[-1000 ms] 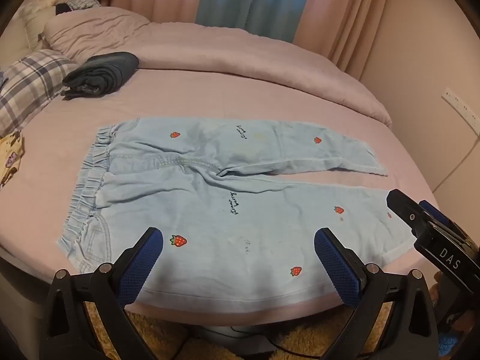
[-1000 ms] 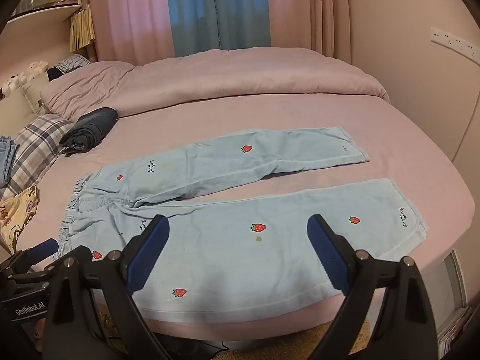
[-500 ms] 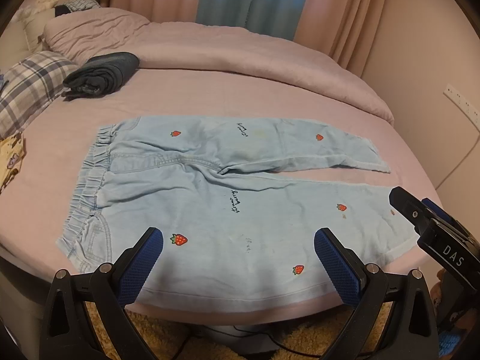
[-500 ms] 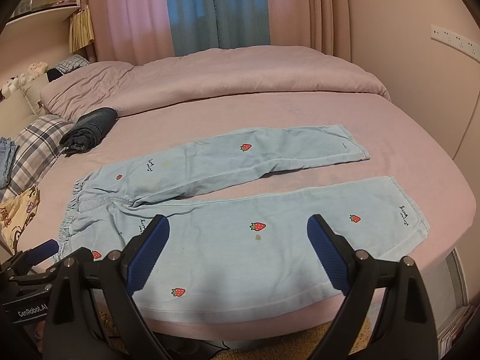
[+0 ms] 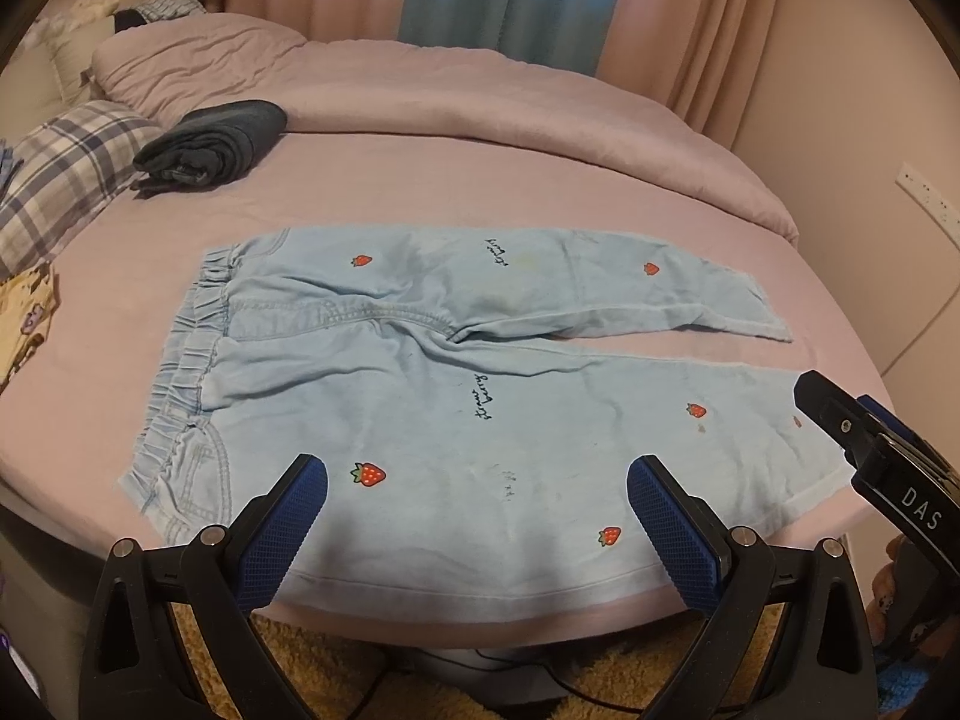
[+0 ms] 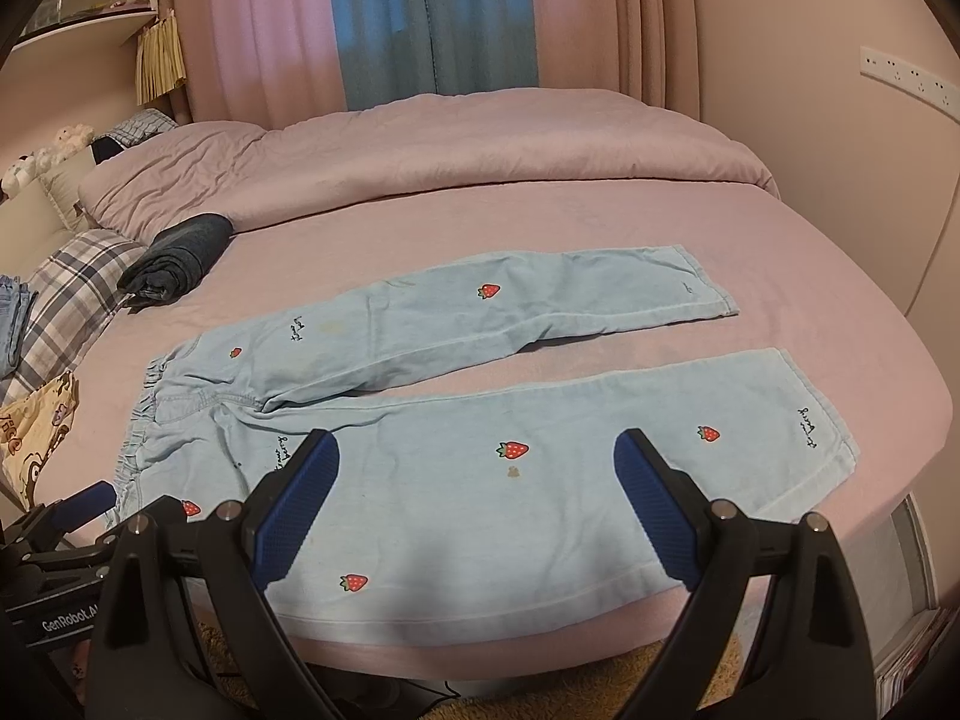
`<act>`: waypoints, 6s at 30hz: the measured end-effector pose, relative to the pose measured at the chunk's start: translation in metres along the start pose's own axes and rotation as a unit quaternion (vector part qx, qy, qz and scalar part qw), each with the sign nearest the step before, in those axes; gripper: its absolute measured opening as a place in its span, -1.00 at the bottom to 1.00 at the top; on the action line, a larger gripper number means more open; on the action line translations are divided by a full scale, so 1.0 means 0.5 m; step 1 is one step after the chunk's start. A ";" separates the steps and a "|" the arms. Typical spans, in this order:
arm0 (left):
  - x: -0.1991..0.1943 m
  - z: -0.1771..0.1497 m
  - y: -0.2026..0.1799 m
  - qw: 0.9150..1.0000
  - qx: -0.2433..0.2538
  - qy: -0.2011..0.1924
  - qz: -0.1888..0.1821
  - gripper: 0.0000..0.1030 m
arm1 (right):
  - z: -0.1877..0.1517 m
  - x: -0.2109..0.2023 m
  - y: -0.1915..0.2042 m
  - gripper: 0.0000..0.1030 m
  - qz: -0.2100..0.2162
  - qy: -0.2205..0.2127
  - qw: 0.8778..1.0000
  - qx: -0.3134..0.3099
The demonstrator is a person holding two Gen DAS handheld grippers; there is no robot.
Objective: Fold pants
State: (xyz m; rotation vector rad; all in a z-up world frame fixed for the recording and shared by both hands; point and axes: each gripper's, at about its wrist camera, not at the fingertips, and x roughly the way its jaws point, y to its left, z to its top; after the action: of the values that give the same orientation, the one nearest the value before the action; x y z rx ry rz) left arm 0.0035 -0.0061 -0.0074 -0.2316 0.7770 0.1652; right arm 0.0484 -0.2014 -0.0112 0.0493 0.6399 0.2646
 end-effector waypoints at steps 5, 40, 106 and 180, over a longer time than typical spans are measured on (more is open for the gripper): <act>0.003 -0.001 0.002 1.000 -0.003 0.001 -0.004 0.92 | -0.002 0.000 0.000 0.82 -0.003 0.004 1.000 -0.003; 0.087 0.045 0.353 0.985 -0.138 0.027 0.095 0.88 | -0.064 0.041 -0.439 0.82 -0.203 0.065 0.962 0.170; 0.110 -0.004 0.179 0.993 -0.020 0.113 -0.021 -0.27 | 0.023 0.248 -0.441 -0.11 -0.122 0.188 0.972 0.066; 0.401 0.255 0.473 0.969 -0.197 0.135 0.061 0.00 | 0.321 0.695 -0.485 0.51 -0.121 0.215 0.965 0.094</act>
State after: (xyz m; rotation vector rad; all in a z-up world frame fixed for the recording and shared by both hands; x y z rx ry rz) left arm 0.1753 0.2680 -0.0962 -0.5932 1.0273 0.4125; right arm 0.4672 -0.3399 -0.1158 0.0964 1.0938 -0.0272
